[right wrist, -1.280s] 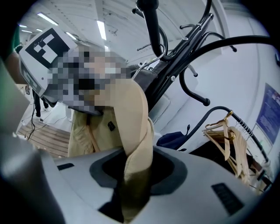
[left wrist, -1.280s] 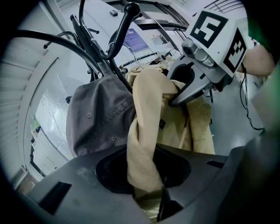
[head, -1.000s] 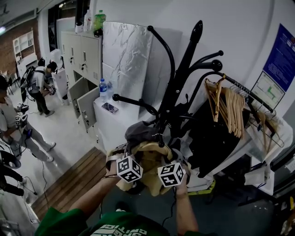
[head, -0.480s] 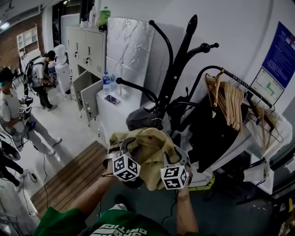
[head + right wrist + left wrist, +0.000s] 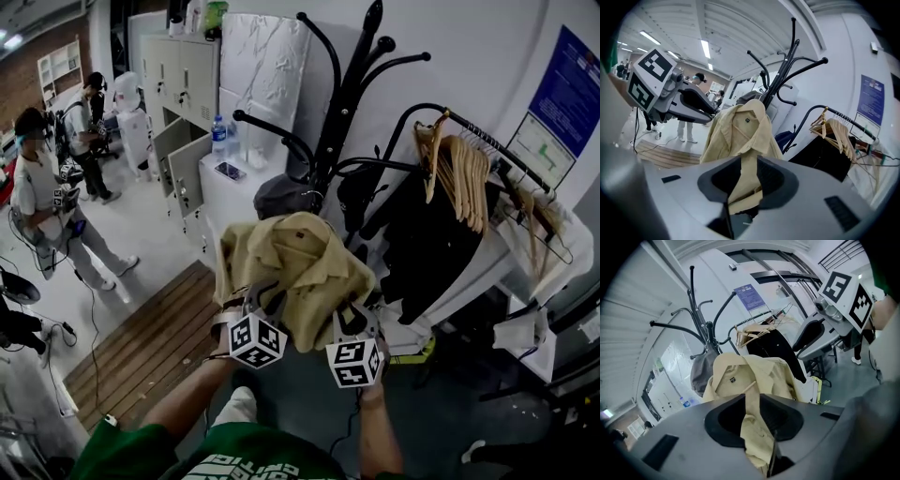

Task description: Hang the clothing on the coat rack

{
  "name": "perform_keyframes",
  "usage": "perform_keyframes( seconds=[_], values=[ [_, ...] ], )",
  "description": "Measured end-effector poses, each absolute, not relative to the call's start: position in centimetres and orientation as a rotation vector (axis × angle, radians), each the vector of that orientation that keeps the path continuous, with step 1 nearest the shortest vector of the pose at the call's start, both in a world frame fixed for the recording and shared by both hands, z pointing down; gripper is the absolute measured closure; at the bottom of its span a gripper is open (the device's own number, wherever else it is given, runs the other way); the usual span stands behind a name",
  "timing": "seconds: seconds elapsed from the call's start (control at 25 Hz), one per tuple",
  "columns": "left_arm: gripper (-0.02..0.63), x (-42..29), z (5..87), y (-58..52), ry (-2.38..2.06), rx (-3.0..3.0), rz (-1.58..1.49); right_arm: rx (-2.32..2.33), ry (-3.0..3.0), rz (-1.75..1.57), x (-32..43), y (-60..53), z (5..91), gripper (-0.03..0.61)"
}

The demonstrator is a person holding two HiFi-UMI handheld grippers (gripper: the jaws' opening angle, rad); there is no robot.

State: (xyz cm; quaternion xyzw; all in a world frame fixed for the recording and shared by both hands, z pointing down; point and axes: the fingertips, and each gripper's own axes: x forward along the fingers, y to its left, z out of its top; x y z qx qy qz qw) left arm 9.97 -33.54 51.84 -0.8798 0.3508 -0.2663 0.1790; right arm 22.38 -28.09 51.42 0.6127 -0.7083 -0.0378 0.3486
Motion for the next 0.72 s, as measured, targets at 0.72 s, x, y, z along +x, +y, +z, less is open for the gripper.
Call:
perform_keyframes(
  seconds=[0.72],
  values=[
    [0.609, 7.7, 54.5, -23.3, 1.035, -2.716, -0.698, 1.608, -1.963, 0.028, 20.1, -18.3, 53.5, 0.569]
  ],
)
